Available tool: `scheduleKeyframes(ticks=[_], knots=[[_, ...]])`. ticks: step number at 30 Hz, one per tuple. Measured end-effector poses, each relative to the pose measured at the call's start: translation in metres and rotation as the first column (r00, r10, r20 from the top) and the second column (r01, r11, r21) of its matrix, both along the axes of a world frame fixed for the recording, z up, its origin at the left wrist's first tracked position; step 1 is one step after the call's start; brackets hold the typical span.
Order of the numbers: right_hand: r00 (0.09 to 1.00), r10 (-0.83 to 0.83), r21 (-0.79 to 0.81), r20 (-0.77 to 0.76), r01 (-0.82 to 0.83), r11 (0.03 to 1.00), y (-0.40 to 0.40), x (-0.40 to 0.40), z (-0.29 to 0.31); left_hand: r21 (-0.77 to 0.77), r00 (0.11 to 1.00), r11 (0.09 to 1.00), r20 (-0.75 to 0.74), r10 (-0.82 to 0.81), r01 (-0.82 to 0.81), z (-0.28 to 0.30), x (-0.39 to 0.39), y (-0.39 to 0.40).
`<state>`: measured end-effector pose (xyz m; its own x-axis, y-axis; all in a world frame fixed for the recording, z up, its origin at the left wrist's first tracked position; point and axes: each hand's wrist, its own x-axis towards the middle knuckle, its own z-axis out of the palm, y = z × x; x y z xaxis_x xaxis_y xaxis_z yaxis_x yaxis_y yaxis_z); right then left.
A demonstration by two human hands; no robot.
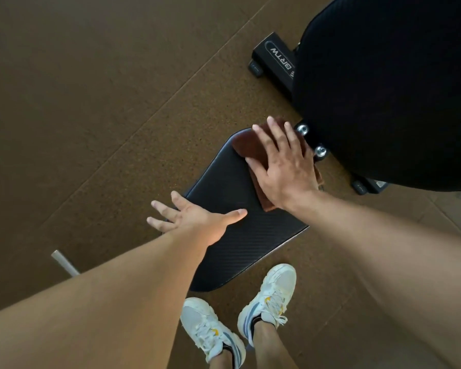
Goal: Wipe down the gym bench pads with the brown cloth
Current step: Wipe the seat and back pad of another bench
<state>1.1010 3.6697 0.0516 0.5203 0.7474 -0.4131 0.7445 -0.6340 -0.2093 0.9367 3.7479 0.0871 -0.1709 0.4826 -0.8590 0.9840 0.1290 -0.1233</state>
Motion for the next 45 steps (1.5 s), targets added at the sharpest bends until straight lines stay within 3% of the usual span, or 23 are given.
scheduleKeyframes(ticks=[4, 8, 10, 13, 15, 19, 23, 25, 29, 31, 33, 35, 38, 40, 41, 43, 45], knots=[[0.993, -0.110, 0.001, -0.046, 0.110, 0.994, 0.038, -0.001, 0.007, -0.040, 0.999, 0.999, 0.026, -0.027, 0.028, 0.005, -0.003, 0.004], [0.995, 0.079, 0.073, -0.066, -0.075, 0.995, 0.062, -0.023, 0.014, -0.087, 0.989, 0.994, 0.136, -0.049, 0.061, 0.008, -0.017, 0.010], [0.982, 0.177, 0.053, -0.070, -0.174, 0.983, 0.072, -0.044, 0.020, -0.140, 0.961, 0.987, 0.274, -0.038, 0.079, 0.013, -0.035, 0.018], [0.914, 0.404, 0.016, -0.048, -0.404, 0.915, 0.076, -0.099, 0.032, -0.243, 0.860, 0.964, 0.463, 0.216, -0.111, 0.030, -0.082, 0.035], [0.891, 0.452, 0.090, -0.038, -0.448, 0.890, 0.060, -0.149, 0.032, -0.182, 0.809, 0.955, 0.508, 0.295, -0.234, 0.039, -0.121, 0.035], [0.792, 0.609, 0.290, -0.039, -0.574, 0.766, 0.015, -0.200, 0.020, -0.012, 0.834, 0.937, 0.452, 0.316, -0.348, 0.049, -0.178, 0.007], [0.622, 0.783, 0.303, 0.010, -0.748, 0.590, -0.023, -0.181, 0.017, 0.067, 0.813, 0.951, 0.540, 0.219, -0.301, 0.052, -0.182, -0.008], [0.597, 0.802, 0.306, 0.012, -0.766, 0.566, -0.041, -0.165, 0.014, 0.061, 0.781, 0.959, 0.595, 0.188, -0.277, 0.055, -0.171, -0.013], [0.767, 0.642, 0.305, -0.014, -0.608, 0.733, -0.066, -0.126, 0.011, 0.039, 0.728, 0.983, 0.678, 0.105, -0.177, 0.056, -0.148, -0.024], [0.898, 0.439, 0.201, -0.023, -0.427, 0.882, -0.068, -0.100, 0.012, 0.048, 0.743, 0.989, 0.665, 0.074, -0.142, 0.056, -0.145, -0.031], [0.991, 0.135, 0.071, -0.006, -0.135, 0.988, -0.067, -0.066, 0.013, 0.030, 0.758, 0.994, 0.649, 0.062, -0.107, 0.055, -0.146, -0.040], [0.995, -0.098, -0.008, 0.007, 0.098, 0.995, -0.052, -0.042, 0.018, 0.049, 0.769, 0.998, 0.639, 0.002, -0.043, 0.055, -0.148, -0.044], [0.926, -0.375, 0.027, -0.048, 0.376, 0.926, -0.002, -0.053, 0.022, 0.026, 0.794, 0.999, 0.608, 0.017, -0.041, 0.051, -0.149, -0.031], [0.899, -0.432, 0.053, -0.069, 0.435, 0.899, 0.029, -0.088, 0.020, -0.021, 0.793, 0.997, 0.606, 0.071, -0.073, 0.047, -0.155, -0.022], [0.934, -0.352, 0.074, -0.054, 0.356, 0.932, 0.039, -0.107, 0.021, -0.037, 0.788, 0.997, 0.610, 0.081, -0.075, 0.046, -0.158, -0.019], [0.999, 0.049, 0.114, -0.024, -0.046, 0.992, 0.050, -0.139, 0.026, -0.030, 0.787, 0.997, 0.613, 0.072, -0.067, 0.045, -0.161, -0.019], [0.876, 0.479, 0.067, -0.064, -0.475, 0.877, 0.057, -0.157, 0.036, 0.011, 0.807, 0.998, 0.589, 0.041, -0.059, 0.045, -0.159, -0.023]])
